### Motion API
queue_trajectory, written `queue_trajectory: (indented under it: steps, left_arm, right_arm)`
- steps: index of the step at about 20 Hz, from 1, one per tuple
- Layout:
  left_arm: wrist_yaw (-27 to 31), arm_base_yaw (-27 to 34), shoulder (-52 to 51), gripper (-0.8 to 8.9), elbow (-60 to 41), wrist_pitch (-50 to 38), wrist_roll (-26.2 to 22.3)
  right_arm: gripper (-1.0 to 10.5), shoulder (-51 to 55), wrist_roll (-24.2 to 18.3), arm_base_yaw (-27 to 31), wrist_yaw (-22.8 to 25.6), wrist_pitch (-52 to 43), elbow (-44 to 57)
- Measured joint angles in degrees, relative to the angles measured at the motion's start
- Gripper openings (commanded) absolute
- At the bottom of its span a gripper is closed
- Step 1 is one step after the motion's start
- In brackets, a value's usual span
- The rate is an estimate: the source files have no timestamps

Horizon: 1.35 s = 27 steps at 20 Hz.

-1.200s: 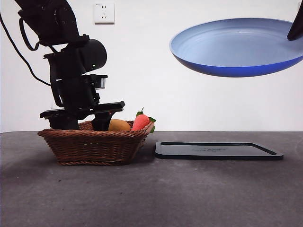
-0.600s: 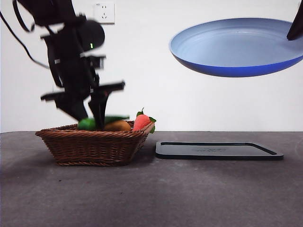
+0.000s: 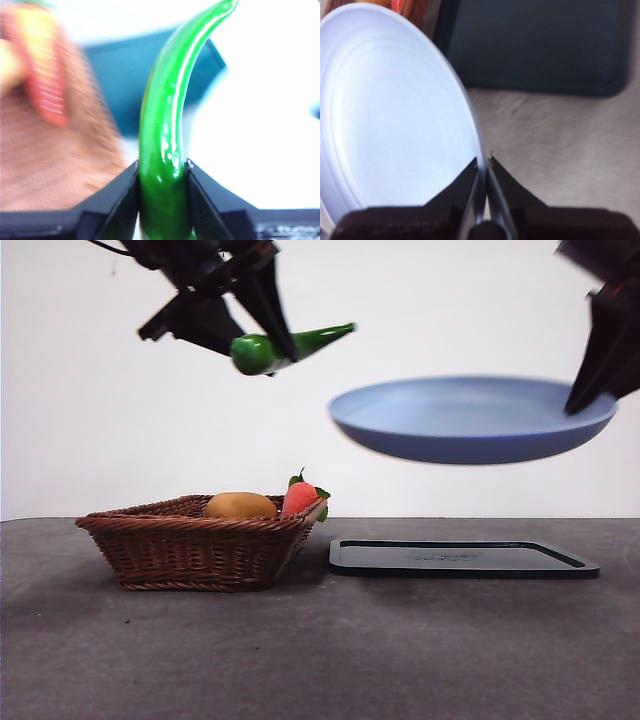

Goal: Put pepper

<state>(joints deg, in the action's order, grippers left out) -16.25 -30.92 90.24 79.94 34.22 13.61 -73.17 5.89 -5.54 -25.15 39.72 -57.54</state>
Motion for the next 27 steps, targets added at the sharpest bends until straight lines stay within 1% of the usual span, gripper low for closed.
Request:
queue_trajectory:
  steps: [3, 6, 8, 10, 15, 18, 19, 27]
  left_arm:
    - [1.2, -5.6, 1.1, 1.1, 0.0, 0.2, -0.1]
    - [6.6, -10.2, 2.4, 1.1, 0.0, 0.0, -2.1]
    - [9.7, -11.7, 3.5, 1.1, 0.0, 0.0, -3.4]
    - [12.0, -12.3, 4.8, 1.11, 0.0, 0.0, -4.3]
    - [13.0, -12.4, 9.2, 1.18, 0.0, 0.5, -5.5]
    - [13.1, -12.4, 9.2, 2.35, 0.0, 0.4, -5.5]
    - [13.1, -12.4, 9.2, 2.49, 0.0, 0.4, -5.5]
    - [12.9, -12.4, 8.3, 2.49, 0.0, 0.8, -5.5]
  right_arm:
    - [0.1, -4.7, 2.4, -2.4, 0.0, -1.9, 0.0]
    - [0.1, -6.2, 4.0, -4.9, 0.0, -3.1, 0.0]
    - [0.1, -6.2, 5.0, -6.4, 0.0, -4.5, 0.0]
    - [0.1, -6.2, 5.5, -7.2, 0.0, -4.8, 0.0]
    - [0.1, -6.2, 5.7, -8.0, -0.1, -4.7, 0.0]
    - [0.1, -6.2, 5.7, -7.9, 0.1, -4.7, 0.0]
    - [0.1, -6.2, 5.7, -7.9, 0.1, -4.7, 0.0]
    - [0.1, -6.2, 5.7, -7.9, 0.1, -4.3, 0.0]
